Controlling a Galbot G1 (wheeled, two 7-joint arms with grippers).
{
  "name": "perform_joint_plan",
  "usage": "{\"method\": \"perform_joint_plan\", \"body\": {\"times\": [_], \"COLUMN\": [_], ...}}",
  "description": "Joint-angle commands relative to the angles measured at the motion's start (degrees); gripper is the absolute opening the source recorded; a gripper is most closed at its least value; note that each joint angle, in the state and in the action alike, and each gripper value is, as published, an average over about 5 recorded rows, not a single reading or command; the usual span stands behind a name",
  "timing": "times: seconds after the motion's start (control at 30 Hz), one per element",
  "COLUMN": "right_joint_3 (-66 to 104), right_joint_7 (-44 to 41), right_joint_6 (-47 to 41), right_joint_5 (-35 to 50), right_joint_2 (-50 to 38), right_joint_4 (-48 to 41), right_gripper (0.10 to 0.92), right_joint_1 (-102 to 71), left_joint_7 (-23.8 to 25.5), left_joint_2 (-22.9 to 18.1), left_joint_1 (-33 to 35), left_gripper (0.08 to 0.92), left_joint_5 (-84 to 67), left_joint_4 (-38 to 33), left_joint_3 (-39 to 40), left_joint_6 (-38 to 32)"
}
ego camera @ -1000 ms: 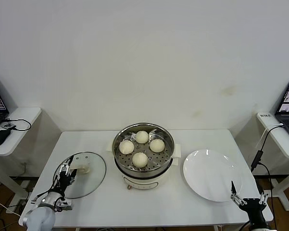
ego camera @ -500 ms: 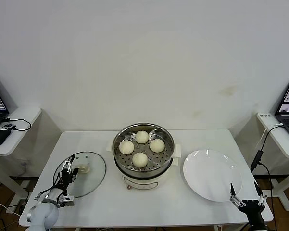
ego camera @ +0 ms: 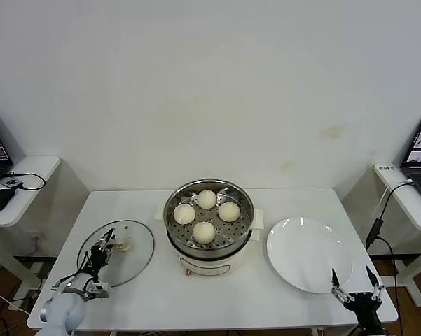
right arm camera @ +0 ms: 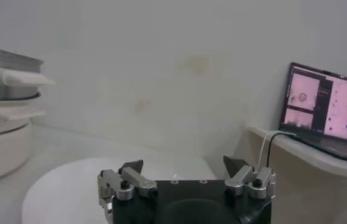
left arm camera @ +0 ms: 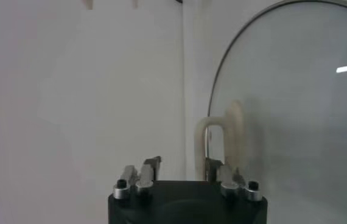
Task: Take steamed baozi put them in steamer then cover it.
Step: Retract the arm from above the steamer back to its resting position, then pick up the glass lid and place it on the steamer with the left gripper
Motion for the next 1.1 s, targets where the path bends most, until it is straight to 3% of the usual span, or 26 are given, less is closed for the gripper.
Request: {"method": "perform_joint_plan", "body": {"times": [0.03,0.23,0.33,0.57,0.83,1.1], "right_joint_3": [-0.06,-0.11,-0.21,-0.90,-2.26,-3.64], "right_joint_7": [-0.07,-0.14,-0.25,-0.41,-0.48,-0.47], "right_joint_6": [-0.02,0.02,0.07,0.30,0.36,0.67], "right_joint_5": [-0.11,-0.24,-0.25,-0.43,-1.10,-2.36], "right_joint_2": [0.02,-0.05,-0.09,-0.28,-0.37,-0.45], "right_joint_4": [-0.07,-0.06,-0.01,-0.34,-0.20,-0.65], "right_gripper": [0.823,0.823,0.823,0.823,0.823,0.823], "right_joint_1": [-0.03,-0.11,-0.10,-0.03,0.17,0.37], "left_joint_7": [-1.76,-4.26,-4.70,-2.75,3.35,7.15], "left_joint_2": [-0.23,-0.19,0.21,2.63,7.00,10.86], "left_joint_1": [-0.18,1.81,3.74,8.52,12.98,12.92], "left_gripper": [0.325,0.164,0.136,0.136,0.136,0.136], "left_joint_5": [-0.83,-1.78,-1.95,-3.57,-8.24,-17.11], "left_joint_4": [1.33,-2.85,-6.84,-16.21,-26.90,-37.75], "left_joint_3": [0.02,-0.83,-2.16,-7.29,-12.00,-6.22], "left_joint_6": [0.18,0.82,1.02,2.88,8.95,15.56]}}
